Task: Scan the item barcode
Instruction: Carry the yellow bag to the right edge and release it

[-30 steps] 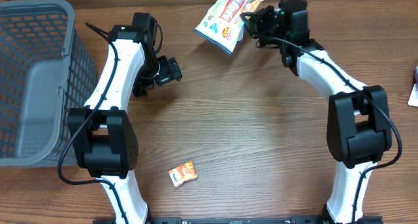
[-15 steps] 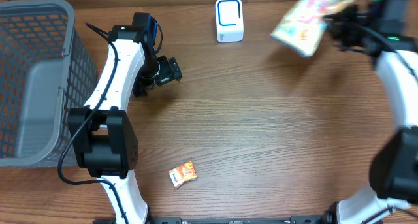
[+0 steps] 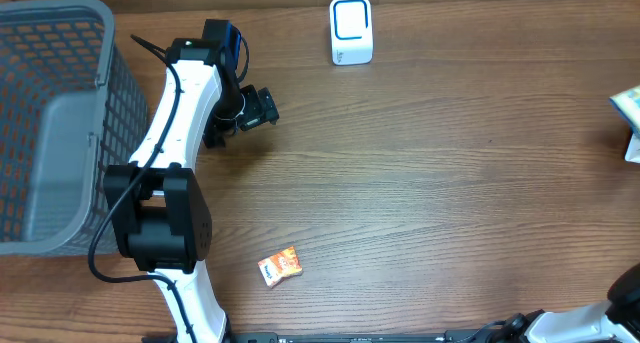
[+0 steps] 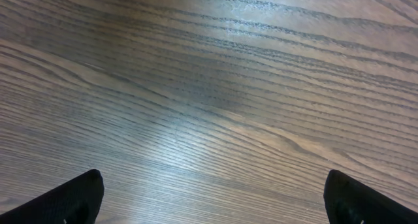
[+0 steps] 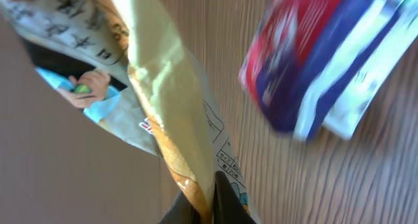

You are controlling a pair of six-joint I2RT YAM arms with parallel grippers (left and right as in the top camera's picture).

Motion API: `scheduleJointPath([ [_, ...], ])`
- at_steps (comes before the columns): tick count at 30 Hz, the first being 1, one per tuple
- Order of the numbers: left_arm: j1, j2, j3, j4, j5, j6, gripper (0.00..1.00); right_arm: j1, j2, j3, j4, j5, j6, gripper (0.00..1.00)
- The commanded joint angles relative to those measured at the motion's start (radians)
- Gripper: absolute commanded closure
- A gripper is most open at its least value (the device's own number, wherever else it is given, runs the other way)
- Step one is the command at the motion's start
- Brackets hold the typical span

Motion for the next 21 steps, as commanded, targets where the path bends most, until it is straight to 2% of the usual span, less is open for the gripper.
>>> scheduleJointPath([
  [1,0.006,0.000,0.017,-0.002,0.000,0.004,0.00,-0.062,0.048,0.013,0.047,0.017,-0.014,0.96],
  [5,0.005,0.000,0.017,-0.002,0.000,0.004,0.00,-0.094,0.075,0.013,0.082,0.017,-0.012,0.94],
  [7,0.006,0.000,0.017,-0.002,0.000,0.004,0.00,-0.108,0.077,0.013,0.089,0.017,-0.023,0.77],
  [8,0.006,0.000,0.017,-0.002,0.000,0.004,0.00,-0.111,0.077,0.013,0.091,0.017,-0.029,0.75],
  [10,0.005,0.000,0.017,-0.002,0.000,0.004,0.00,-0.129,0.076,0.018,0.091,-0.003,-0.063,0.53],
  [11,0.006,0.000,0.017,-0.002,0.000,0.004,0.00,-0.144,0.076,0.024,0.091,-0.042,-0.080,0.47],
  [14,0.006,0.000,0.017,-0.002,0.000,0.003,0.00,-0.178,0.076,0.047,0.072,-0.133,-0.080,0.44],
  [17,0.005,0.000,0.017,-0.002,0.000,0.004,0.00,-0.220,0.072,0.085,0.056,-0.315,-0.079,0.43],
  [21,0.005,0.000,0.017,-0.002,0.000,0.004,0.00,-0.236,0.043,0.119,0.022,-0.473,-0.076,0.32],
])
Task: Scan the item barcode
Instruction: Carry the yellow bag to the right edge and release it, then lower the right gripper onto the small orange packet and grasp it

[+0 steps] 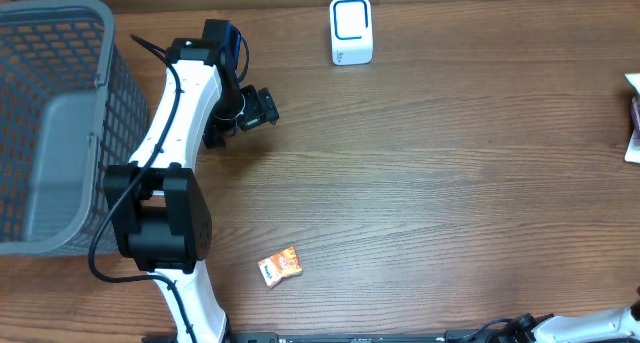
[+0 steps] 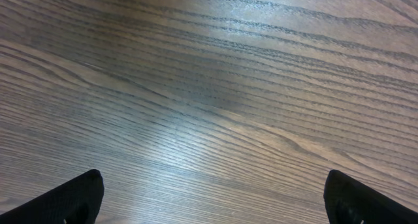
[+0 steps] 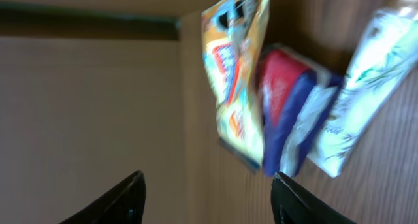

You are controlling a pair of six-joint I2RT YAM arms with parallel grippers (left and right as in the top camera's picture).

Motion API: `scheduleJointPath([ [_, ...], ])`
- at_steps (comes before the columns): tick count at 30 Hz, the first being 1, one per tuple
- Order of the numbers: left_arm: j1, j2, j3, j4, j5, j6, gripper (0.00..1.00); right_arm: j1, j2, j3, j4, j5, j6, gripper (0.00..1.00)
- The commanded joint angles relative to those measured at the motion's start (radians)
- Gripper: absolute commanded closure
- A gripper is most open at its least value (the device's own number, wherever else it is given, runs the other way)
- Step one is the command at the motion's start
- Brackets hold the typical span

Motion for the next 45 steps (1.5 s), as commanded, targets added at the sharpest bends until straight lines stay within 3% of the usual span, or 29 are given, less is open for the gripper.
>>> scheduleJointPath([
  [1,0.006,0.000,0.017,-0.002,0.000,0.003,0.00,0.000,-0.057,0.047,-0.025,-0.190,-0.009,0.31],
  [8,0.006,0.000,0.017,-0.002,0.000,0.004,0.00,0.007,-0.246,0.047,-0.195,-0.146,-0.060,0.20],
  [12,0.006,0.000,0.017,-0.006,0.049,-0.037,0.00,0.035,-0.356,0.047,-0.371,-0.117,-0.116,0.00],
  [16,0.004,0.000,0.017,-0.094,0.300,0.128,0.00,0.111,-0.411,0.047,-0.567,-0.129,-0.216,0.00],
  [19,0.002,-0.009,0.017,-0.130,0.311,0.146,0.00,0.190,-0.411,0.047,-0.655,-0.167,-0.337,0.00],
  [21,0.004,-0.040,0.017,-0.164,0.307,0.146,0.01,0.299,-0.411,0.046,-0.697,-0.177,-0.427,0.00],
  [27,0.005,-0.205,0.017,-0.265,0.196,0.134,0.01,0.566,-0.411,0.046,-0.712,-0.175,-0.485,0.05],
  [28,0.005,-0.258,0.017,-0.282,0.160,0.112,0.01,0.651,-0.410,0.045,-0.715,-0.155,-0.501,0.11],
  [31,0.006,-0.381,0.017,-0.291,0.084,0.058,0.00,0.844,-0.407,0.028,-0.716,-0.070,-0.502,0.17],
  [36,0.006,-0.532,0.017,-0.291,-0.028,-0.023,0.00,1.162,-0.384,-0.046,-0.710,0.037,-0.460,0.19],
  [42,0.043,-0.580,0.017,-0.290,-0.143,-0.105,0.00,1.686,-0.262,-0.264,-0.517,0.052,-0.410,0.17],
  [45,0.105,-0.580,0.017,-0.292,-0.120,-0.111,0.00,1.821,-0.183,-0.321,-0.385,0.052,-0.344,0.15],
])
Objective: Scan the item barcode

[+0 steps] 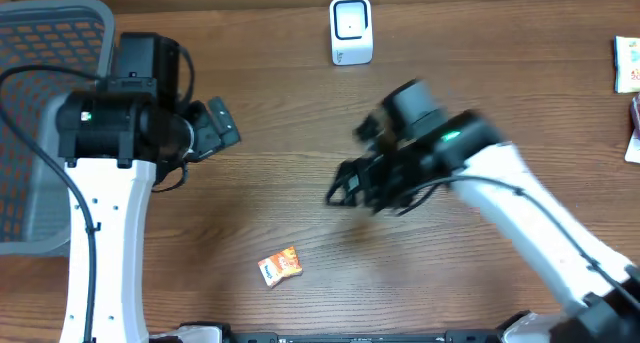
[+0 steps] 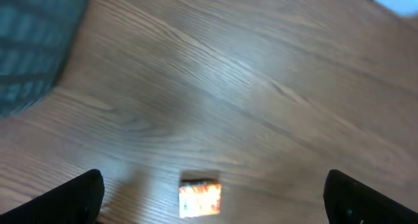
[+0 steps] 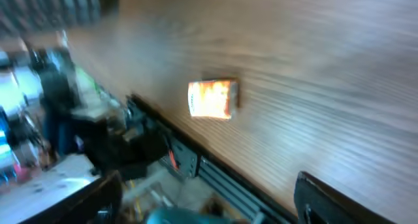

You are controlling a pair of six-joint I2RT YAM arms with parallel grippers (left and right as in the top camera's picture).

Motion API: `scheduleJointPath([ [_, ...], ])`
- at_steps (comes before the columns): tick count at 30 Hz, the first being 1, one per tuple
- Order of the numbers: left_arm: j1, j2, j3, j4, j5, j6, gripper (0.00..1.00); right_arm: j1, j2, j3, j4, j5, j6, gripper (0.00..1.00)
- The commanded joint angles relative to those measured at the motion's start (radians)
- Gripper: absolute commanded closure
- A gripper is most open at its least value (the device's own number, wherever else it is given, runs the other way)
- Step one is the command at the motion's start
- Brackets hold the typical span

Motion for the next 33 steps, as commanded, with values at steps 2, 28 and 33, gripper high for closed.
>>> scheduleJointPath([
  [2,0.085,-0.002,0.012,-0.011,-0.026,-0.050,0.00,0.218,0.149,-0.068,0.181,0.013,0.167,0.22],
  [28,0.088,-0.002,0.012,-0.041,-0.042,-0.047,0.00,0.353,0.459,-0.101,0.371,-0.018,0.415,0.85],
  [33,0.088,-0.001,0.012,-0.043,-0.031,-0.047,0.00,0.256,0.459,-0.100,0.355,-0.023,0.415,0.96],
])
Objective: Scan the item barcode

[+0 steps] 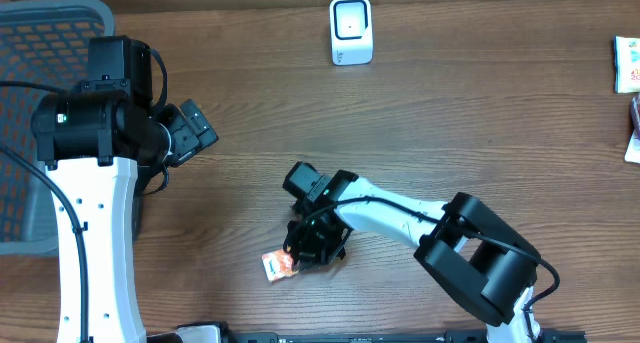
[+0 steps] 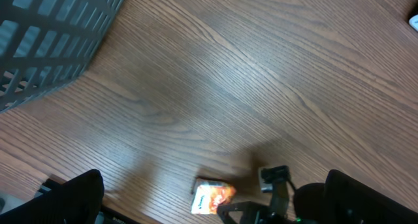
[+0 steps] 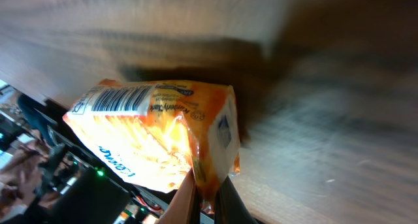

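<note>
A small orange packet [image 1: 277, 267] lies on the wooden table near the front edge. My right gripper [image 1: 305, 253] is down at the packet's right side, shut on its edge seam. In the right wrist view the packet [image 3: 157, 139] fills the middle, its barcode [image 3: 121, 100] showing on the upper left, and the pinched seam runs down between the fingers [image 3: 184, 204]. The white scanner [image 1: 351, 30] stands at the back centre. My left gripper [image 1: 192, 133] hangs open high over the left of the table. Its view looks down on the packet [image 2: 212, 196].
A grey mesh basket [image 1: 40, 83] stands at the left edge, its wall also in the left wrist view [image 2: 46, 34]. Snack packages [image 1: 628, 63] lie at the far right edge. The table's front edge runs just below the packet.
My right gripper was open above the middle of the table, with the packet ahead of it. It is now down at the packet and shut on its seam. The left arm shifted slightly left.
My right gripper was first shut on a yellow bag among the snack bags at the far right. Then it was open and clear of them, then open over the table's middle, and now shut on the orange packet. My left gripper was low over the table, then high.
</note>
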You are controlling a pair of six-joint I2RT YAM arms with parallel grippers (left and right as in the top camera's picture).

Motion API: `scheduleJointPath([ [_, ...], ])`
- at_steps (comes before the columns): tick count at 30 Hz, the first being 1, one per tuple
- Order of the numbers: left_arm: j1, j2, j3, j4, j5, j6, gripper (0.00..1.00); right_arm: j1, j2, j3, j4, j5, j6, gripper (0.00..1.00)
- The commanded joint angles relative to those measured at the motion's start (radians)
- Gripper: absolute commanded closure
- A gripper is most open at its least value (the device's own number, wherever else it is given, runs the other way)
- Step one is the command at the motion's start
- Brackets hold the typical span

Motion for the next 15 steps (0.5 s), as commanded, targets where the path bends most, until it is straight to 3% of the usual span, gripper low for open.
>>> scheduleJointPath([
  [1,0.002,-0.001,0.012,-0.004,-0.002,-0.019,0.01,-0.084,0.005,-0.005,-0.011,0.001,0.004,0.96],
  [8,-0.022,0.047,-0.007,-0.016,0.071,-0.012,0.01,-0.372,0.005,-0.005,0.047,-0.172,0.050,0.96],
  [9,-0.032,0.055,-0.021,-0.010,0.073,-0.012,0.00,-0.381,0.005,-0.005,0.051,-0.188,0.038,0.94],
  [11,-0.051,0.066,-0.053,0.011,0.084,-0.011,0.00,-0.393,0.004,-0.004,0.047,-0.204,-0.005,0.78],
  [15,-0.095,0.090,-0.129,0.077,0.149,0.054,0.00,-0.393,-0.018,-0.002,-0.017,-0.187,-0.089,0.74],
])
